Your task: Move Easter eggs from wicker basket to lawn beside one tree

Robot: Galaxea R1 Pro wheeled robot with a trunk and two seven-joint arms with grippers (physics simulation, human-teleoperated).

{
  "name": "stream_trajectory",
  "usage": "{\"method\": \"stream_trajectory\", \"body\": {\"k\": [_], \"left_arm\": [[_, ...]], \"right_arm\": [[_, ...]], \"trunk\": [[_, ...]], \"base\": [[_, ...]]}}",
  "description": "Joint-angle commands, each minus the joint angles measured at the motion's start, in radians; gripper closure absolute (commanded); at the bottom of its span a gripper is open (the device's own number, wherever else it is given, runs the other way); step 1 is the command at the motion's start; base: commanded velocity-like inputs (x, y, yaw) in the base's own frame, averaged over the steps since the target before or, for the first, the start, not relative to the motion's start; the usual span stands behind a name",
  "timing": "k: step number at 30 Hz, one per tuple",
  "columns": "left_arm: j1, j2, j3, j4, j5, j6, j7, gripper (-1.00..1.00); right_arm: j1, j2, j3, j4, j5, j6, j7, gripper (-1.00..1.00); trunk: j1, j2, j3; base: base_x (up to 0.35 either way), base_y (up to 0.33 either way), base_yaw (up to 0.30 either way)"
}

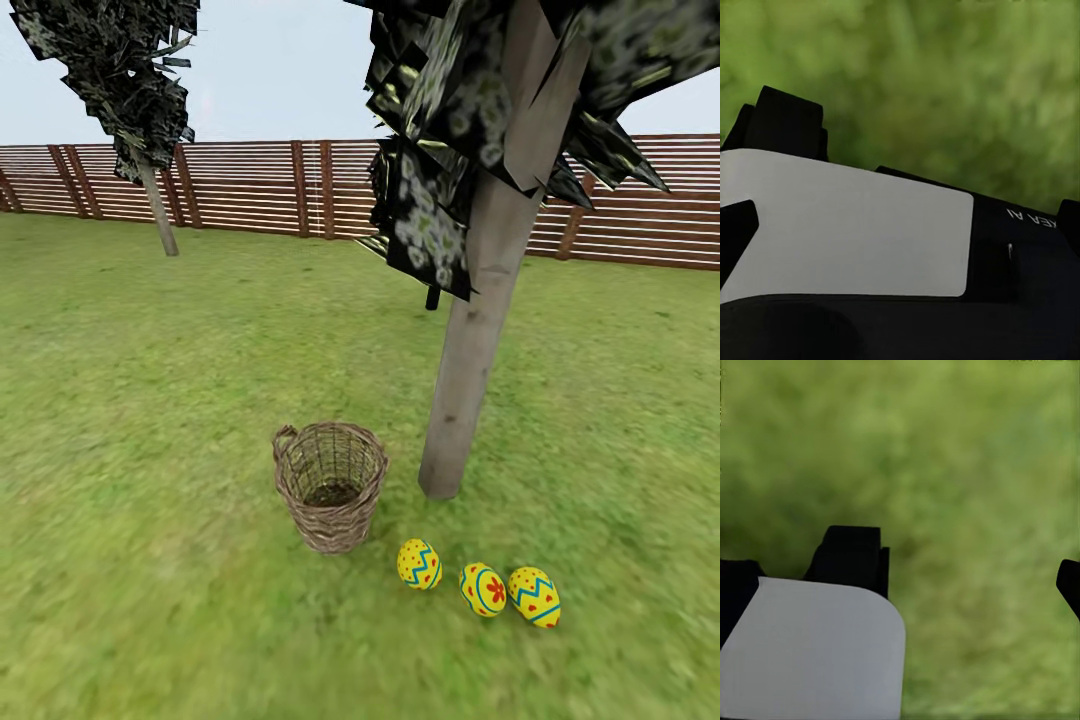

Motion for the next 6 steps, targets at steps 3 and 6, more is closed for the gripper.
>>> {"method": "stream_trajectory", "body": {"k": [3, 6], "left_arm": [[-0.001, 0.004, 0.002, 0.002, 0.01, 0.005, -0.002, -1.0], [-0.001, 0.015, 0.002, 0.002, 0.01, 0.005, -0.002, -1.0]], "right_arm": [[-0.001, 0.0, -0.008, 0.002, 0.009, 0.002, 0.002, -1.0], [-0.001, 0.0, -0.008, 0.002, 0.009, 0.002, 0.002, -1.0]], "trunk": [[0.0, 0.0, -0.001], [0.0, 0.0, -0.001]], "base": [[0.0, 0.0, 0.0], [0.0, 0.0, 0.0]]}}
